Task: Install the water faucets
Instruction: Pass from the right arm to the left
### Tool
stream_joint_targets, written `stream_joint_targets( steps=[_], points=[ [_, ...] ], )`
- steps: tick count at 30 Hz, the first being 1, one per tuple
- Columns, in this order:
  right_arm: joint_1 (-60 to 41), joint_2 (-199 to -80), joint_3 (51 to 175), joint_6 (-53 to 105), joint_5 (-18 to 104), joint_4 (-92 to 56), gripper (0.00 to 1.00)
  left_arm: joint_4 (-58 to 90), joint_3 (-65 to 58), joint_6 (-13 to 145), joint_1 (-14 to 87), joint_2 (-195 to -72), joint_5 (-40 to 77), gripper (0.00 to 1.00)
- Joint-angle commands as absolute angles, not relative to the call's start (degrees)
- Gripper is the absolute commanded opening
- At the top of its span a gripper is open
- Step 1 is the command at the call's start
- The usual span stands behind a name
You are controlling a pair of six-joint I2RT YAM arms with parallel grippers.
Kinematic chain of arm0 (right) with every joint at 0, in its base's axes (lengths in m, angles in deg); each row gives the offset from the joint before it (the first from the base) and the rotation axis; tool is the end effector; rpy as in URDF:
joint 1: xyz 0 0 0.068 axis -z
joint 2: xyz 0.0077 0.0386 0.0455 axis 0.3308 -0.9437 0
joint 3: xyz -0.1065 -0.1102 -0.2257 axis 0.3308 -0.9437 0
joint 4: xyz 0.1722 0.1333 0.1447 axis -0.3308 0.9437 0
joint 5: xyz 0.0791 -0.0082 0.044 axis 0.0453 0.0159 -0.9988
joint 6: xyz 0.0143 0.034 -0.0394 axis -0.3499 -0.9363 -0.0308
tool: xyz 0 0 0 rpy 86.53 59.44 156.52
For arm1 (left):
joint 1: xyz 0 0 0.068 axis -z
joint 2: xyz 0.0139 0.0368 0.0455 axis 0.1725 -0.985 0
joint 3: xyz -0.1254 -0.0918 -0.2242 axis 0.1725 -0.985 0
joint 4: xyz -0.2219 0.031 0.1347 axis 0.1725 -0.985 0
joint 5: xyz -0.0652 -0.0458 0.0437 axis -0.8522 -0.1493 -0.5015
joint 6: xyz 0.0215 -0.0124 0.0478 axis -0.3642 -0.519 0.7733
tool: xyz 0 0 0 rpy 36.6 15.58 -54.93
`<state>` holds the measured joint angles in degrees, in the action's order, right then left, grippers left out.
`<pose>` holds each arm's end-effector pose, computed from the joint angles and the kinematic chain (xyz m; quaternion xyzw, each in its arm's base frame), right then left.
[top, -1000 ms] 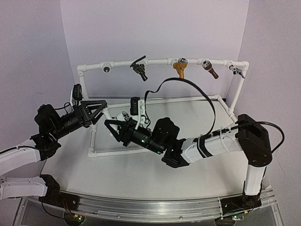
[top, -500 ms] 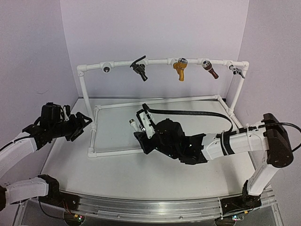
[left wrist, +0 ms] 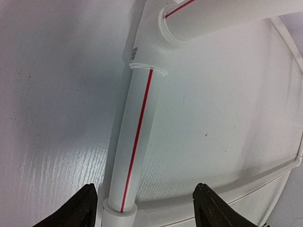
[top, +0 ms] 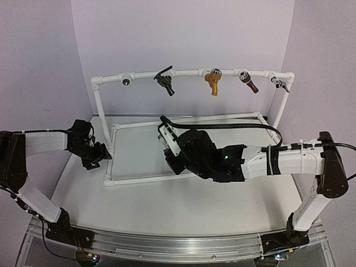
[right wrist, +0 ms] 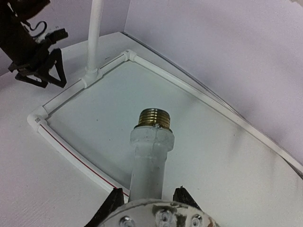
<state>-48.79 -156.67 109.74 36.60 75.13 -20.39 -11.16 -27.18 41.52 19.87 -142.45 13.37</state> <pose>0.1632 0.3659 0.2800 -0.3857 0.7308 0.1297 0.5481 0.2755 -0.0565 0.1874 -0.1867 0.9432 -0.2007 0.1880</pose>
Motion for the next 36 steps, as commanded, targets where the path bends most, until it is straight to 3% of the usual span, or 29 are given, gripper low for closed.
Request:
stream_joint_targets(
  steps=[1, 11, 18, 19, 24, 26, 29, 31, 34, 36],
  points=[
    [-50.67, -158.52, 116.66, 43.61, 78.62, -17.25, 0.00, -9.44, -23.98, 45.34, 19.74, -148.12, 14.94, 0.66],
    [-51.34, -168.95, 134.41, 59.53, 84.94, -9.19, 0.00, -1.25, -27.39, 42.04, 22.10, -156.00, 19.04, 0.48],
    [-52.13, -178.02, 148.46, 64.79, 91.17, -5.86, 0.00, 2.23, -30.09, 41.18, 24.12, -155.98, 16.37, 0.18],
    [-52.14, -177.77, 148.31, 63.65, 88.71, -5.10, 0.00, 2.29, -30.82, 41.07, 24.10, -155.24, 14.82, 0.21],
    [-49.72, -169.58, 138.36, 53.24, 67.35, -4.83, 0.00, -0.12, -33.85, 39.96, 24.15, -141.70, 10.37, 0.75],
    [-47.68, -167.03, 135.22, 48.23, 56.83, -4.98, 0.00, -4.53, -33.16, 40.64, 24.08, -133.89, 10.65, 0.86],
    [-45.77, -165.24, 131.55, 45.03, 49.24, -4.84, 0.00, -8.27, -31.44, 41.65, 23.98, -123.83, 5.03, 0.93],
    [-44.93, -164.29, 129.78, 43.46, 47.01, -6.17, 0.00, -4.28, -32.56, 39.36, 23.99, -118.54, -8.27, 0.96],
    [-44.17, -162.55, 126.47, 42.00, 43.13, -9.78, 0.00, 16.36, -37.70, 25.19, 25.11, -115.72, -26.69, 0.97],
    [-43.98, -161.75, 124.75, 41.13, 40.31, -12.99, 0.00, 28.70, -40.00, 17.85, 27.43, -115.69, -29.92, 0.97]
  ],
)
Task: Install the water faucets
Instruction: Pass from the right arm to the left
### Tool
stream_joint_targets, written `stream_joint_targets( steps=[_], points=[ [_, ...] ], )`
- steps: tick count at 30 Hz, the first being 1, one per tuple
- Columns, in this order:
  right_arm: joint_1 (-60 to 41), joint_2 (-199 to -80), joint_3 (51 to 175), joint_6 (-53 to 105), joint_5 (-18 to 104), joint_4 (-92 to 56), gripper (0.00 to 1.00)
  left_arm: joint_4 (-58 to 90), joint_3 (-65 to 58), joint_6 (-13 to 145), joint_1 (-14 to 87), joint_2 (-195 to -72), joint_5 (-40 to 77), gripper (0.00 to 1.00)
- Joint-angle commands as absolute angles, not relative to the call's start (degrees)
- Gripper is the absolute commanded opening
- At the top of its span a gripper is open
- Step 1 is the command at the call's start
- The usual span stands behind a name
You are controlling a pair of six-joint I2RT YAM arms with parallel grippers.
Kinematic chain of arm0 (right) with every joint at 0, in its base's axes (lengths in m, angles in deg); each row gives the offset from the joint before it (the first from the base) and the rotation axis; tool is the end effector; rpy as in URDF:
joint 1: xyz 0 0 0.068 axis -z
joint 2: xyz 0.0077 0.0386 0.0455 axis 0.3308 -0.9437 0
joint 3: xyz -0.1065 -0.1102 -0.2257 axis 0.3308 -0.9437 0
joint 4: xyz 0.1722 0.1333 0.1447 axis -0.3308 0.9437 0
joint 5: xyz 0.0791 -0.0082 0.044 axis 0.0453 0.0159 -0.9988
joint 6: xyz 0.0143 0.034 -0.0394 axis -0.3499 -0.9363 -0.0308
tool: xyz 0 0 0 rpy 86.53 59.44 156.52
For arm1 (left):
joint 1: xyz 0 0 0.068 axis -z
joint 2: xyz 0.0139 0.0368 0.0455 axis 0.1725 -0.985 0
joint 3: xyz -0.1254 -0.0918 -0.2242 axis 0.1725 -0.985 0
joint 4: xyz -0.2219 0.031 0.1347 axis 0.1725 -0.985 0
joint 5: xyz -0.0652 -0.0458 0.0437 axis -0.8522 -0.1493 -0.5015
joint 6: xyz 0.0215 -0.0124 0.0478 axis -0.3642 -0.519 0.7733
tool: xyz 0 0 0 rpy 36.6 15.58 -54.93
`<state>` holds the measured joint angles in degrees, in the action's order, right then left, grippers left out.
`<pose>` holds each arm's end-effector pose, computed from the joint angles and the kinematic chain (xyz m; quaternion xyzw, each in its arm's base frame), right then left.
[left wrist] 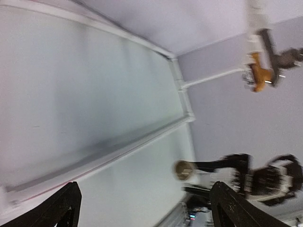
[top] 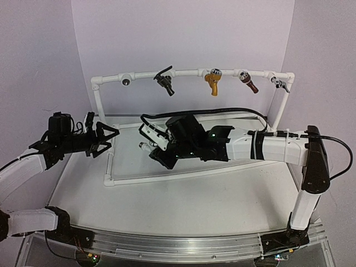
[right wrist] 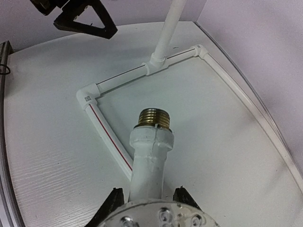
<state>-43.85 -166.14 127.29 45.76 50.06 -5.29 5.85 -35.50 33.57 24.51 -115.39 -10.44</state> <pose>0.2006 0.3969 0.2924 -0.5375 0.6835 0.2095 0.4472 0.2094 -0.0766 0.2784 -0.0359 0.8167 -0.4825 0.3145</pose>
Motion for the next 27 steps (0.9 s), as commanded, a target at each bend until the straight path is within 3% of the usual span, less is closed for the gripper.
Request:
stream_joint_targets(
  steps=[1, 6, 10, 17, 21, 27],
  points=[
    [-43.92, -161.72, 124.36, 40.76, 39.39, -13.98, 0.00, 28.94, -39.57, 17.73, 28.78, -115.82, -29.12, 0.97],
    [-43.94, -162.88, 124.75, 39.23, 36.50, -16.33, 0.00, 27.89, -38.10, 18.45, 31.59, -118.55, -27.76, 0.87],
    [-43.92, -162.63, 123.74, 37.39, 37.39, -19.89, 0.00, 30.48, -40.00, 17.31, 32.01, -118.81, -28.60, 0.67],
    [-43.98, -163.90, 124.63, 36.11, 35.80, -21.97, 0.00, 35.32, -43.20, 15.75, 32.72, -119.38, -31.79, 0.60],
    [-43.99, -164.44, 125.41, 36.32, 34.71, -22.10, 0.00, 37.39, -42.88, 14.48, 32.84, -119.78, -32.39, 0.49],
    [-43.95, -164.48, 125.07, 36.46, 32.01, -22.10, 0.00, 48.20, -45.32, 7.33, 32.81, -121.58, -33.49, 0.46]
  ],
)
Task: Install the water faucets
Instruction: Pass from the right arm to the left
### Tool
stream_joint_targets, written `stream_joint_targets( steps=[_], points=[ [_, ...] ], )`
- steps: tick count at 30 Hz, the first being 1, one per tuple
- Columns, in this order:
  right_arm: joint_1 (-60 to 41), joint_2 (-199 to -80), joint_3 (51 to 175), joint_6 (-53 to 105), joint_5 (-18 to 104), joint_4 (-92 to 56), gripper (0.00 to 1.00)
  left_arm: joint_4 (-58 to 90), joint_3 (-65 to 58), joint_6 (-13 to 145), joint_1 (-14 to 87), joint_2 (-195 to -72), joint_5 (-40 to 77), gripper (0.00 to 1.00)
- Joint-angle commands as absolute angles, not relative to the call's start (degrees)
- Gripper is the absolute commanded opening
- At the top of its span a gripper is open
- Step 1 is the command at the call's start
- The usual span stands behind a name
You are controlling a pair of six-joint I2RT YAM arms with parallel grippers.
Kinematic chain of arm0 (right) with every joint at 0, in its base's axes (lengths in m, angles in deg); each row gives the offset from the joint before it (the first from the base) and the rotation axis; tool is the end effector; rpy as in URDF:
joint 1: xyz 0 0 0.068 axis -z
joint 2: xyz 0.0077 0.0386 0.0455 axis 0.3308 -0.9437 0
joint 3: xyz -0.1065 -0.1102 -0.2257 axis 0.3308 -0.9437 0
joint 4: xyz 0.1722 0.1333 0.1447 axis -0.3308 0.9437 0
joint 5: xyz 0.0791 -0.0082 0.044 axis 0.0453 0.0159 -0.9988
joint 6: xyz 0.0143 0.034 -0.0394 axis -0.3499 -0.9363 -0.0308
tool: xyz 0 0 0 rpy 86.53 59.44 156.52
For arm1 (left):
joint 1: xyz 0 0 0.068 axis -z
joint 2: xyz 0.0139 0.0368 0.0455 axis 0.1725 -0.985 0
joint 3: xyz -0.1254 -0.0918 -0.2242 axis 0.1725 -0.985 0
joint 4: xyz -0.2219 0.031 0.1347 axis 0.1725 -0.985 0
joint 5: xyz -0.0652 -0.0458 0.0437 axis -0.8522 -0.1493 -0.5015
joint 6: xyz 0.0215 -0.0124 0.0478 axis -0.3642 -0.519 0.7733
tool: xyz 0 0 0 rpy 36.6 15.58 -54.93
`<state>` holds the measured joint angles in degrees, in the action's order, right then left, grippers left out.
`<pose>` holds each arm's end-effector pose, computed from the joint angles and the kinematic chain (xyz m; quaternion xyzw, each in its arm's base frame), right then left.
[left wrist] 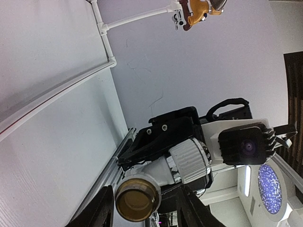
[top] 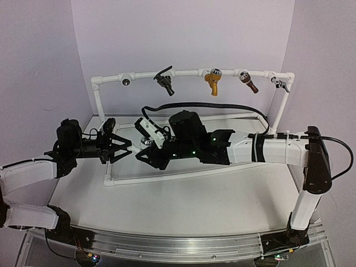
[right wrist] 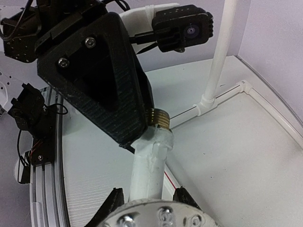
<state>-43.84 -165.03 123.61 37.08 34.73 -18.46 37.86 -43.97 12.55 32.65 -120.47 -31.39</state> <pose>0.1930 0.4025 0.3013 -0.5160 0.6326 0.3739 0.4402 0.2017 -0.1171 0.2643 0.0674 0.7248 -0.6641 0.1705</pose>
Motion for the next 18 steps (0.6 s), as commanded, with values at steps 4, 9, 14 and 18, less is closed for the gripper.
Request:
stream_joint_targets(
  steps=[4, 9, 14, 18],
  points=[
    [-43.99, -164.44, 124.78, 35.74, 31.81, -22.45, 0.00, 44.92, -43.72, 9.18, 32.90, -122.00, -33.32, 0.30],
    [-43.94, -163.66, 122.82, 32.75, 34.27, -26.55, 0.30, 46.08, -42.60, 8.90, 32.92, -121.70, -32.84, 0.07],
    [-43.84, -159.79, 113.05, 27.72, 32.06, -41.06, 0.66, 58.10, -45.19, 0.71, 32.95, -121.10, -32.11, 0.00],
    [-43.02, -157.65, 105.07, 21.62, 29.70, -57.35, 0.70, 65.35, -46.80, -3.37, 32.89, -121.43, -32.00, 0.00]
  ],
)
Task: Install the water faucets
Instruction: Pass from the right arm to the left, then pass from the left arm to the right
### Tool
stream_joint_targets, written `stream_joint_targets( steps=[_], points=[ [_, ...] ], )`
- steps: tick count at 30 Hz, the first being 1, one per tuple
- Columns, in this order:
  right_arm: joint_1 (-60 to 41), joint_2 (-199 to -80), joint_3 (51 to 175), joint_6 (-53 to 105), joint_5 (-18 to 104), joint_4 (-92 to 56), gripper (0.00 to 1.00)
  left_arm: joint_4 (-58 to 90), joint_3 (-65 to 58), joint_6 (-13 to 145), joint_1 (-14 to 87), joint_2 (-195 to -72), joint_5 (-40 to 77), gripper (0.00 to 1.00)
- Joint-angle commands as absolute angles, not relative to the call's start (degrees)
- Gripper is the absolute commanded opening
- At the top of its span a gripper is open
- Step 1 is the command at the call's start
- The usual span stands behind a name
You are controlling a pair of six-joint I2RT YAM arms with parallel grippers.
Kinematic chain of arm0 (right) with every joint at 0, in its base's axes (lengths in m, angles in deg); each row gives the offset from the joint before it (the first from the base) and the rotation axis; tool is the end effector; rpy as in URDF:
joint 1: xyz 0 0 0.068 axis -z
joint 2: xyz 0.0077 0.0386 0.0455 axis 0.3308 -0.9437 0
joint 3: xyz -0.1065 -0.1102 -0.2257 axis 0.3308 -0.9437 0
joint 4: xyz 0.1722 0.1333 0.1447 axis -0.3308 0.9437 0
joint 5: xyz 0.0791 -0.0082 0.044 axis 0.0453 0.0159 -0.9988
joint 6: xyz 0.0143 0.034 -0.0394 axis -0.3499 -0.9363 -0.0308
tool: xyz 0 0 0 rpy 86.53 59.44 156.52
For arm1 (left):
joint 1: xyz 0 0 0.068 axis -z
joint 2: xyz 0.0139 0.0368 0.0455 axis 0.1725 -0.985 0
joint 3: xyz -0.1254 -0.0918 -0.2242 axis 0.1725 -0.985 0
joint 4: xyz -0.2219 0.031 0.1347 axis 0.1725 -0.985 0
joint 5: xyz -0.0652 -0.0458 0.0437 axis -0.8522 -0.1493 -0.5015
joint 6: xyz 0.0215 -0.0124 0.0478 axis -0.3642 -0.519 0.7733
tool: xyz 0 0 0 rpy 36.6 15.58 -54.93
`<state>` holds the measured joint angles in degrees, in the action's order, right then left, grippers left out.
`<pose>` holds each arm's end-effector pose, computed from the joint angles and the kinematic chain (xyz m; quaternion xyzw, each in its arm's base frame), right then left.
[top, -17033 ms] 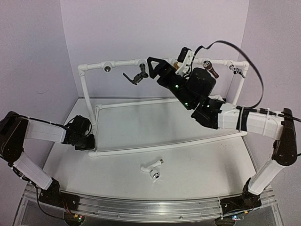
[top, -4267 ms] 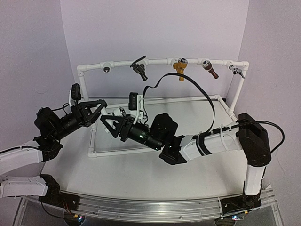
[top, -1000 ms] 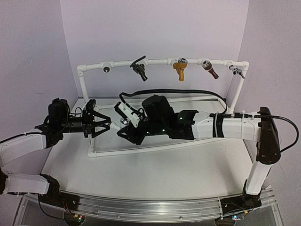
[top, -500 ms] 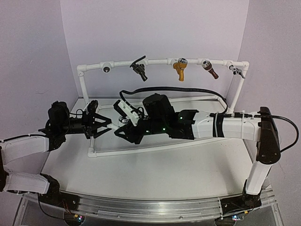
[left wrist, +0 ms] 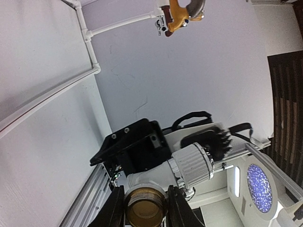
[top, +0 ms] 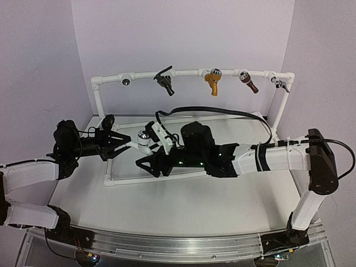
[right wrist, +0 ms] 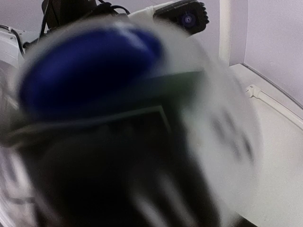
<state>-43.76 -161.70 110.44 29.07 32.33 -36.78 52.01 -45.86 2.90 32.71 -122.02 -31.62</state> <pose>0.1836 0.3857 0.2782 -0.4653 0.6167 0.4429 0.4550 0.2032 -0.1181 0.2705 0.0621 0.6905 -0.6992 0.1747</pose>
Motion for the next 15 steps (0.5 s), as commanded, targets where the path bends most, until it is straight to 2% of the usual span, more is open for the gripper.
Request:
stream_joint_targets(
  steps=[1, 10, 15],
  points=[
    [-42.96, -157.62, 104.10, 20.70, 29.51, -59.91, 0.70, 65.64, -46.93, -3.56, 32.91, -121.36, -31.94, 0.00],
    [-42.97, -159.91, 104.56, 21.91, 29.84, -69.58, 0.72, 67.20, -47.44, -5.71, 32.88, -121.70, -31.37, 0.00],
    [-42.98, -162.97, 108.72, 23.03, 26.35, -69.13, 0.68, 72.54, -48.61, -9.52, 32.91, -122.57, -30.32, 0.00]
  ],
)
